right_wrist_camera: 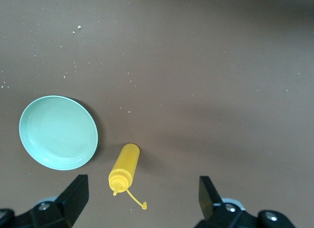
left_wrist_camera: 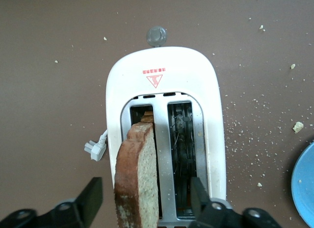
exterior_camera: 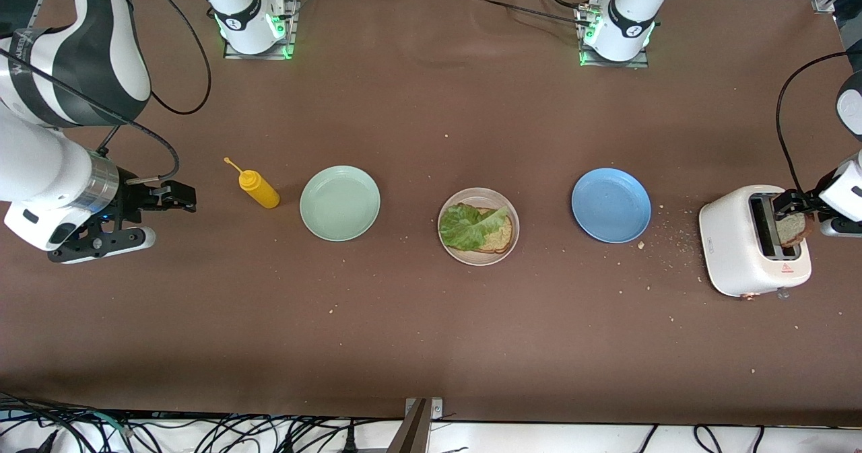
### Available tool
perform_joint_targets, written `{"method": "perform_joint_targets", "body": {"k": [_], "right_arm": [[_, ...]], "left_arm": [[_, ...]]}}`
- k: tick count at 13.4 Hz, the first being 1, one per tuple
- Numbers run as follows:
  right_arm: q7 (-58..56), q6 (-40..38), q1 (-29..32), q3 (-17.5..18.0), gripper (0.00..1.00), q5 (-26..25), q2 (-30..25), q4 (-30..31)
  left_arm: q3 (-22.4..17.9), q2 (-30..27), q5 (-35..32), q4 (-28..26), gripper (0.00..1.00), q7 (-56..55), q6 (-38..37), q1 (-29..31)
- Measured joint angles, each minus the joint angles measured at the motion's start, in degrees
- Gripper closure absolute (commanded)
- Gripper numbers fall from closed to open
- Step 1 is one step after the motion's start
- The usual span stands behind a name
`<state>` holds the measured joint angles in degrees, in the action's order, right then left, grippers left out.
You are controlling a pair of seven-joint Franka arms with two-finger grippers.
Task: Make sandwich in beige plate with both arms
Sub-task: 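Reach the left gripper down to the toaster and grasp the toast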
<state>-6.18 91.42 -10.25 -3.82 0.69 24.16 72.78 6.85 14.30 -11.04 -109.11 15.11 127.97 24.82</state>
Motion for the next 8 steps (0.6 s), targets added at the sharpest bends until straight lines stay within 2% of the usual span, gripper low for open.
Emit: {"method": "perform_joint_targets", "body": {"k": [1, 2, 3, 4, 5, 8], "right_arm": [[0.0, 0.0, 0.2, 0.0, 0.01, 0.0, 0.0, 0.1], [0.0, 0.1, 0.4, 0.0, 0.01, 0.0, 0.0, 0.2], [0.0, 0.1, 0.5, 0.0, 0.01, 0.0, 0.0, 0.3], [0.0, 0.1, 0.6, 0.0, 0.01, 0.0, 0.0, 0.3], [0.0, 0.1, 0.6, 0.0, 0.01, 0.0, -0.1, 0.2], [0.0, 0.2, 0.6, 0.0, 0.01, 0.0, -0.7, 0.1]], "left_arm": [[0.0, 0.2, 0.0, 0.0, 0.58, 0.0, 0.0, 0.2], [0.0, 0.4, 0.0, 0.0, 0.7, 0.0, 0.0, 0.4], [0.0, 0.6, 0.0, 0.0, 0.79, 0.0, 0.0, 0.5], [0.0, 0.6, 0.0, 0.0, 0.94, 0.0, 0.0, 0.5], [0.0, 0.7, 0.0, 0.0, 1.0, 0.0, 0.0, 0.6], [0.0, 0.7, 0.0, 0.0, 1.0, 0.0, -0.2, 1.0]]}}
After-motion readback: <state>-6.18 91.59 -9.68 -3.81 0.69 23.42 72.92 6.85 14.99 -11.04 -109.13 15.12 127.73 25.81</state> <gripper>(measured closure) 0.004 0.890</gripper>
